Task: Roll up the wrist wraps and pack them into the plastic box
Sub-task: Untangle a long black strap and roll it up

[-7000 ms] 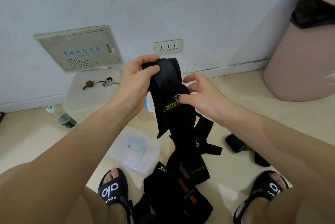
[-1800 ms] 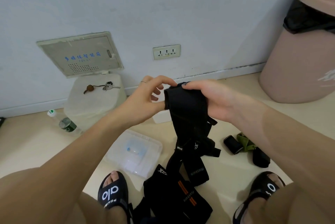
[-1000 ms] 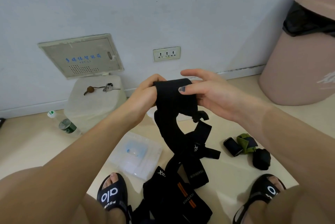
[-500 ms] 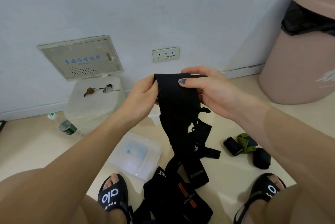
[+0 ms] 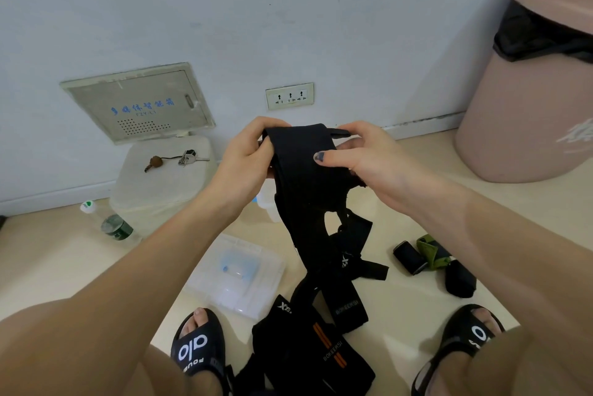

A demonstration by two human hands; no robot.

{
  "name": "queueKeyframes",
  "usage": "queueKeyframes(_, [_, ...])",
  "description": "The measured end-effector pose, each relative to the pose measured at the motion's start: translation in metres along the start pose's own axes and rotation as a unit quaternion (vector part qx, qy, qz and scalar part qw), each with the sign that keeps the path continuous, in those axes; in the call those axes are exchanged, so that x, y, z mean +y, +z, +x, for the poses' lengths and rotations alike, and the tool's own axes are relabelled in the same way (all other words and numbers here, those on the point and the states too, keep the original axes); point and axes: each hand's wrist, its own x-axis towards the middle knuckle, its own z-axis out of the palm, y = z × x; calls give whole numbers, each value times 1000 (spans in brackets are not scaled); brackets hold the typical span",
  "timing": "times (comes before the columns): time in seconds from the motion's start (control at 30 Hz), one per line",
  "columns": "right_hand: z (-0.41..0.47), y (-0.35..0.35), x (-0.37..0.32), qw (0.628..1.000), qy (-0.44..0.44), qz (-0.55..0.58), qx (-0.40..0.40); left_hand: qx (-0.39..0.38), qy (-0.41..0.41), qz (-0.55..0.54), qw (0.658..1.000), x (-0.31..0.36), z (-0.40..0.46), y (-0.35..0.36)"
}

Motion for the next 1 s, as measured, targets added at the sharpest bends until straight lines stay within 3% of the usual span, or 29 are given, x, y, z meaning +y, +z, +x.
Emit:
queueKeyframes(0.17, [0, -1, 5, 998, 32, -57, -14, 25, -11, -43, 999, -1, 3, 0])
queueKeyframes(0.4, [-3, 2, 5, 998, -7, -57, -36, 23, -2, -73, 997, 3, 1, -1])
queueKeyframes(0.77, [-9, 5, 8, 996, 4, 37, -85, 25, 8, -93, 995, 5, 0, -2])
queueKeyframes(1.0, [-9, 3, 3, 993, 8, 36, -113, 25, 6, -86, 996, 5, 0, -1])
